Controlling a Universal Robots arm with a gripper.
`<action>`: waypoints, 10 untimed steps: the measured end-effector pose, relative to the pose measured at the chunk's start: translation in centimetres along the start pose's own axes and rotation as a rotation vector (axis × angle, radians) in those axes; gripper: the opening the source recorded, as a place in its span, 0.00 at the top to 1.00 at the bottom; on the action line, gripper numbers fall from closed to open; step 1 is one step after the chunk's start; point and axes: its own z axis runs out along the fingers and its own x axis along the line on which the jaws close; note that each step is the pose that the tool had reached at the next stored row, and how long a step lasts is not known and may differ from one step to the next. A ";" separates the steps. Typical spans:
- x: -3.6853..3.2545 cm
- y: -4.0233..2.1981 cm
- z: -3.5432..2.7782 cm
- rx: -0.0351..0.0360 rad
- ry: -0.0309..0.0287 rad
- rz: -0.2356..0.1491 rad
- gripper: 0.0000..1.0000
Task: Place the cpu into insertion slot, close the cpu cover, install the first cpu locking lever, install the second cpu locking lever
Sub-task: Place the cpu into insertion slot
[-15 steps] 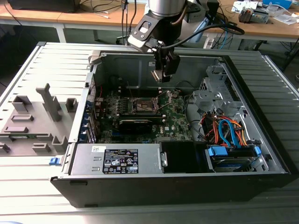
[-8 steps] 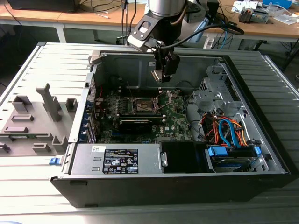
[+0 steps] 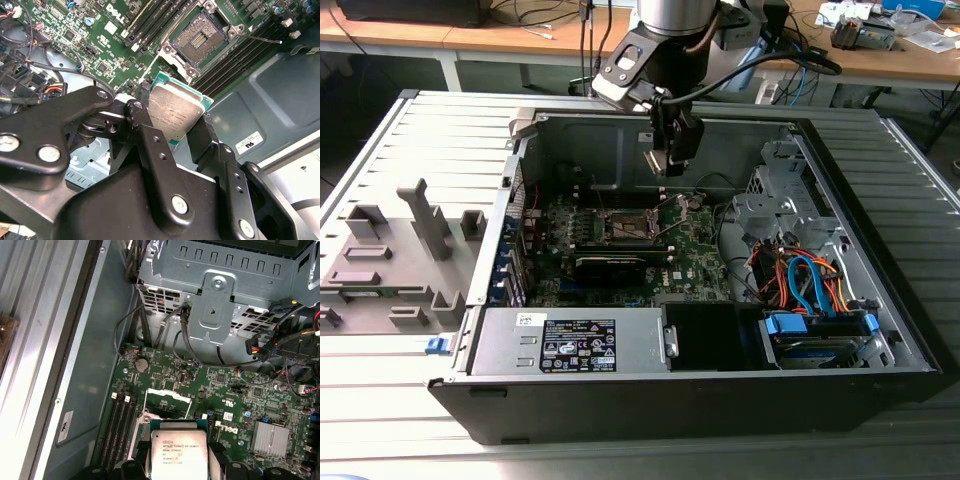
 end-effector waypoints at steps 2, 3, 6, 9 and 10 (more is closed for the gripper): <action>0.00 0.00 0.00 0.0000 -0.0003 0.003 0.45; 0.00 0.00 0.00 -0.0001 -0.0005 0.005 0.45; 0.00 0.00 0.00 -0.0001 -0.0012 0.014 0.45; 0.00 0.00 0.00 -0.0002 -0.0016 0.019 0.45; 0.00 0.00 0.00 -0.0002 -0.0017 0.021 0.45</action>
